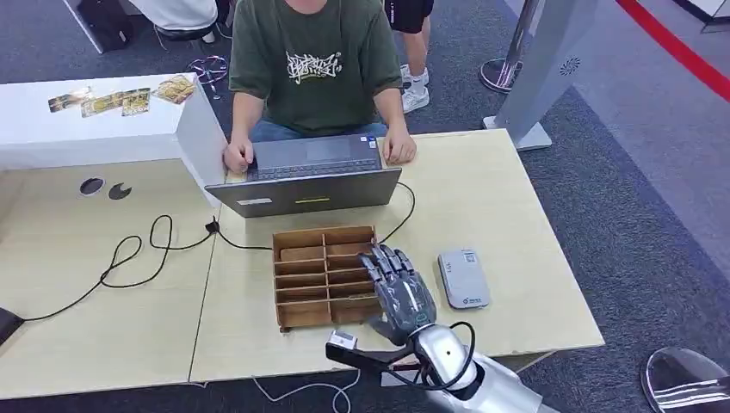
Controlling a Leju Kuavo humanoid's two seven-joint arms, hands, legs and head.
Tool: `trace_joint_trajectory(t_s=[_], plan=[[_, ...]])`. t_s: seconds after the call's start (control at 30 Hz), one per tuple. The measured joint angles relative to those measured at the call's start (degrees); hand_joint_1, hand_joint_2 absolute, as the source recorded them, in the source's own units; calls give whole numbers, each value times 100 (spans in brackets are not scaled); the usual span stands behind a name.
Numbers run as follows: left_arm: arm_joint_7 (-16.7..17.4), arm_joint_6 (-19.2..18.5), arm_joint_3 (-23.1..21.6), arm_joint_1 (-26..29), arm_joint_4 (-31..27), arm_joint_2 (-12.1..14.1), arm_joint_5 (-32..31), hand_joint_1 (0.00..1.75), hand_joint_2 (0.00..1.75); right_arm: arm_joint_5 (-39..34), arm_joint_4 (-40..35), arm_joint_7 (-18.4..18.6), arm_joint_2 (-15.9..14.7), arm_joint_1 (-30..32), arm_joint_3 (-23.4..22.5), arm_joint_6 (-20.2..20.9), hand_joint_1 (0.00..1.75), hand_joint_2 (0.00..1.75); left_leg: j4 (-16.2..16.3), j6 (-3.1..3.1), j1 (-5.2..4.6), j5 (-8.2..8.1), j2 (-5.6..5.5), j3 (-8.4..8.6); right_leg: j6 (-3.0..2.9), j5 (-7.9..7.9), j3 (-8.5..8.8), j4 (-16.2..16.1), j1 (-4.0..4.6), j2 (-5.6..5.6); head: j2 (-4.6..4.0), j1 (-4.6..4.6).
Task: Pass the card to the sensor for recognition and then transmit it.
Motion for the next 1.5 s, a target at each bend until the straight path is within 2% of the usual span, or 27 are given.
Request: trace_joint_trajectory(t_s=[0.4, 0.63, 1.03, 1.3, 1.5], plan=[[0, 0, 0, 0, 0, 0, 4, 0, 0, -17, -159, 0, -118, 0, -2, 70, 0, 175, 0, 0, 1, 0, 0, 0, 0, 0, 0, 0, 0, 0, 0, 0], [-11, -11, 0, 1, 0, 2, 37, 0, 0, -369, -363, -118, -293, -101, 4, 594, 0, 175, 0, 0, 0, 0, 0, 0, 0, 0, 0, 0, 0, 0, 0, 0], [-37, -15, 0, 2, 0, 2, 68, 0, 0, -903, -476, -260, -444, -448, 168, 1121, 0, 175, 0, 0, 1, 0, 0, 0, 0, 1, -1, 0, 0, 0, 0, 0], [-52, -15, 0, 2, 0, 2, 83, 0, 0, -1176, -605, -155, -610, -651, 317, 1233, 0, 175, 0, 0, 0, 0, 0, 0, 0, 0, 0, 0, 0, 0, 0, 0], [-52, -15, 0, 7, 0, 9, 142, 0, 0, -1523, -773, 32, -817, -537, 343, 1248, 0, 175, 1, 0, -1, 0, -3, 0, 1, 0, 0, -2, 0, -1, 0, 0]])
